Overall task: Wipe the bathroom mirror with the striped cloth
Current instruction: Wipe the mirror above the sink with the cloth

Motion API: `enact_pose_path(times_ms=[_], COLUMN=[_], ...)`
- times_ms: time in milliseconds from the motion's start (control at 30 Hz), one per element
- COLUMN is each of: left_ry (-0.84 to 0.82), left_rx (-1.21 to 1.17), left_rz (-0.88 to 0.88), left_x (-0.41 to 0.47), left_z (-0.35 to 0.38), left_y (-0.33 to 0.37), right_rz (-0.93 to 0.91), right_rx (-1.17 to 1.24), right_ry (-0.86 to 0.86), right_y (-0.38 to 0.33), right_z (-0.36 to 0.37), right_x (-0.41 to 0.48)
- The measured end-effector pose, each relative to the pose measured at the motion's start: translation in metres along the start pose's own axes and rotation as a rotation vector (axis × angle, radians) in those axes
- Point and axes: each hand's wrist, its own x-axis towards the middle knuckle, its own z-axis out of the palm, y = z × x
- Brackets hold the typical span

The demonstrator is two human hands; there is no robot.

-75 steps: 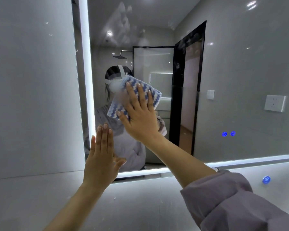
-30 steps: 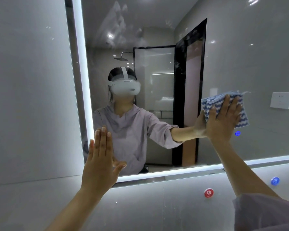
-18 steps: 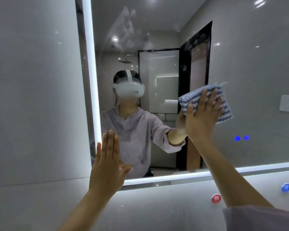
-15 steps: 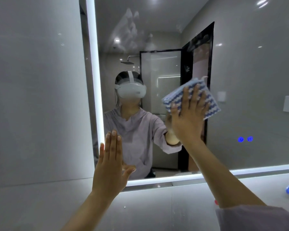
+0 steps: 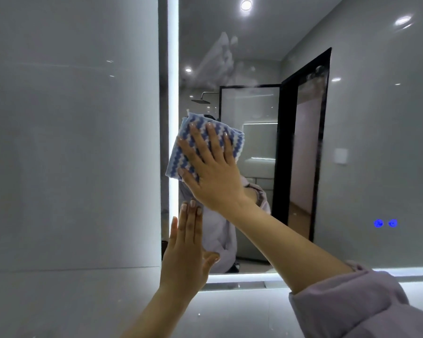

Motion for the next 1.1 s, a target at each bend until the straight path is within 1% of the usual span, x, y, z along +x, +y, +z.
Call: enact_pose_path(times_ms=[100, 233, 367, 533, 600, 800, 1100], left_ry=[0.024, 0.014, 0.012, -0.021, -0.02, -0.007, -0.016], left_rx=[-0.024, -0.041, -0.05, 0.009, -0.004, -0.033, -0.009], left_rz=[0.001, -0.011, -0.012, -0.032, -0.018, -0.006, 0.005], left_x=[0.001, 0.002, 0.002, 0.005, 0.004, 0.002, 0.001], left_z=[0.001, 0.001, -0.001, -0.001, 0.0, 0.002, -0.002], left_y=[0.0, -0.001, 0.0, -0.001, -0.002, 0.0, 0.002], right_rz=[-0.098, -0.206, -0.253, -0.311, -0.287, -0.12, 0.145], right_rx=[-0.042, -0.093, -0.111, -0.124, -0.116, -0.122, -0.093], right_ry=[-0.011, -0.045, -0.062, -0.07, -0.054, 0.013, 0.06], right_y=[-0.001, -0.005, -0.011, 0.002, 0.011, 0.06, 0.138], right_z=[-0.002, -0.007, -0.008, -0.008, -0.01, -0.023, -0.03], right_x=[0.009, 0.022, 0.026, 0.029, 0.032, 0.033, 0.001])
